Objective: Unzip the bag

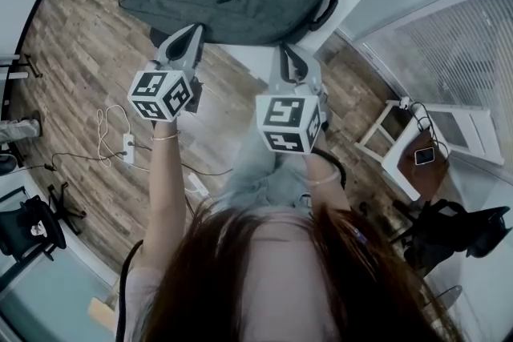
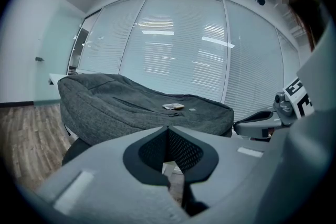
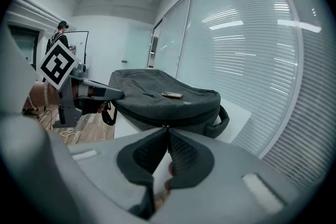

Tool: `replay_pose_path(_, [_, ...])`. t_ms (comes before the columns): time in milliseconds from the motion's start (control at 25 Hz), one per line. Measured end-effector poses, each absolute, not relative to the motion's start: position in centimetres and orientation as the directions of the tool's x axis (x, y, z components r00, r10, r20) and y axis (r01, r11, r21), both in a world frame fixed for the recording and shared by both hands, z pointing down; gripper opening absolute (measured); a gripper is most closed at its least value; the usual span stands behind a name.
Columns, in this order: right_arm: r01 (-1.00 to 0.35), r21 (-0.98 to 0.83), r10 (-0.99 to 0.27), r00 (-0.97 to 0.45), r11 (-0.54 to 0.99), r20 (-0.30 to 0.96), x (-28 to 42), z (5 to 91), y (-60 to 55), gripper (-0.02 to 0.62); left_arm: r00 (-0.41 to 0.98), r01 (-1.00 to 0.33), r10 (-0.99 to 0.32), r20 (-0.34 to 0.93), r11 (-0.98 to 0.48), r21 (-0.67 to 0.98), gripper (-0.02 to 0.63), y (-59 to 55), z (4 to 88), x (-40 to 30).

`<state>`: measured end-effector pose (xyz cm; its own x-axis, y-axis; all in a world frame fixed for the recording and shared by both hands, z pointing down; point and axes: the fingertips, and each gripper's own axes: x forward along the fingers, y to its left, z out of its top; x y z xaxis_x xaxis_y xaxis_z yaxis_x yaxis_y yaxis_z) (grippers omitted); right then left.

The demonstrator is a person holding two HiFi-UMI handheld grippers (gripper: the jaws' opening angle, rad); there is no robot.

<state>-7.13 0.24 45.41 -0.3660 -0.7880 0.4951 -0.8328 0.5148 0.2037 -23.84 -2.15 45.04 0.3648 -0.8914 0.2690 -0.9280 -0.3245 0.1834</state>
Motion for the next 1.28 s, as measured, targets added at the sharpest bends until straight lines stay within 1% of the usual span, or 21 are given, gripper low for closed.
replay_pose_path(640, [-0.835,0.272,-0.823,-0.318,0.478,0.471,-3.7,44.3,-2.1,0.009,0.374,-0.925,-0.889,0.264,-0.338,0.172,0.003,-2.0,45.0,-23.8])
replay_pose_path(1280, [-0.803,0.293,-0.803,-0.341,0.519,0.489,-1.5,43.9,-4.9,0.011,0.383,-0.923,-0.884,0.270,-0.352,0.157,0.003,-1.9,45.2,-23.7])
